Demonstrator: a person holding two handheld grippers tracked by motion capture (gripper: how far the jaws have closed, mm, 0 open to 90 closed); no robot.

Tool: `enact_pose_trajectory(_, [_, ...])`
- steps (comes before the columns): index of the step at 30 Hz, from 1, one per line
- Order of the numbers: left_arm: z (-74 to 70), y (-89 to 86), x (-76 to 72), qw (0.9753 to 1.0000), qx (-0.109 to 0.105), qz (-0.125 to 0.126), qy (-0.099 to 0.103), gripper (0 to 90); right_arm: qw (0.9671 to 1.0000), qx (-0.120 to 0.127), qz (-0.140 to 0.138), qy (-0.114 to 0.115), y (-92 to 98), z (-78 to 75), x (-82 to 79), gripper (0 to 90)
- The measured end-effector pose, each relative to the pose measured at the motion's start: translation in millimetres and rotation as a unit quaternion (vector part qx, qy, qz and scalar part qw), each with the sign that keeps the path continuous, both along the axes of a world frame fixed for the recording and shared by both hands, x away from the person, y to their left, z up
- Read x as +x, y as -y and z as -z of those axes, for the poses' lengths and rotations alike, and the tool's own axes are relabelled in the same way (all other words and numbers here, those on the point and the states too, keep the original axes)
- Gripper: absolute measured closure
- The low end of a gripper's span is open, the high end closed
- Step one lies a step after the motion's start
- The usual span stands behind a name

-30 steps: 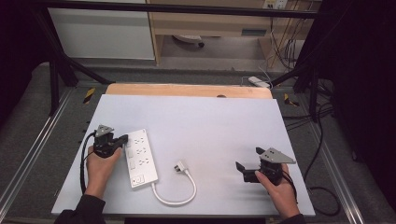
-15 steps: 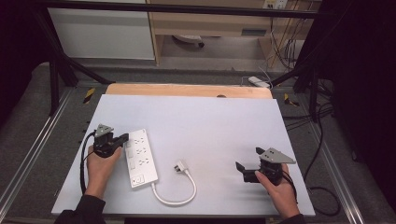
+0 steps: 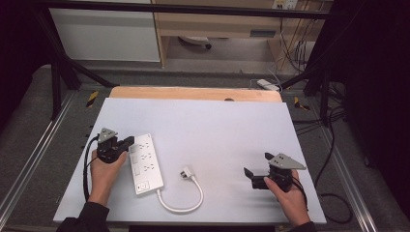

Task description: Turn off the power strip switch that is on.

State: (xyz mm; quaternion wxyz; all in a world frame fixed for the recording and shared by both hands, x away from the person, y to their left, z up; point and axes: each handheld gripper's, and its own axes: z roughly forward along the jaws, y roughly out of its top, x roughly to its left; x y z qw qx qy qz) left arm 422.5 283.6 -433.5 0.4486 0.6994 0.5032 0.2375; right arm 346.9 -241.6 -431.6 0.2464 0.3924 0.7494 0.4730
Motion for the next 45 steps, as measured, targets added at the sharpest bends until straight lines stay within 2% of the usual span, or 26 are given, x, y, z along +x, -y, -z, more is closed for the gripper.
enact_pose_trajectory(10, [-0.2, 1.3, 0.3, 1.0, 0.0, 0.002, 0.008, 82.0, 1.0, 0.0, 0.0, 0.0, 0.1, 0.0, 0.0, 2.3])
enact_pose_trajectory(17, [-0.4, 2.8, 0.5, 0.9999, 0.001, 0.002, 0.014, 75.7, 1.0, 0.0, -0.001, 0.0, -0.1, 0.1, 0.0, 2.3])
enact_pose_trajectory(24, [-0.7, 4.3, 1.4, 0.9998, -0.007, -0.003, 0.018, 61.8, 1.0, 0.0, -0.001, 0.0, -0.2, 0.1, 0.0, 2.3])
enact_pose_trajectory(32, [-2.7, 6.4, 1.3, 0.9996, -0.009, -0.004, 0.025, 51.6, 1.0, 0.0, -0.001, 0.0, -0.2, 0.2, 0.0, 2.3])
enact_pose_trajectory(39, [-4.4, 9.2, 1.5, 0.9995, -0.014, -0.004, 0.028, 37.9, 1.0, 0.001, -0.001, -0.001, -0.4, 0.3, 0.0, 2.3])
enact_pose_trajectory(45, [-5.5, 12.1, 2.6, 0.9995, -0.023, -0.013, 0.02, 18.4, 1.0, 0.0, -0.001, -0.001, -0.1, 0.2, 0.0, 2.3])
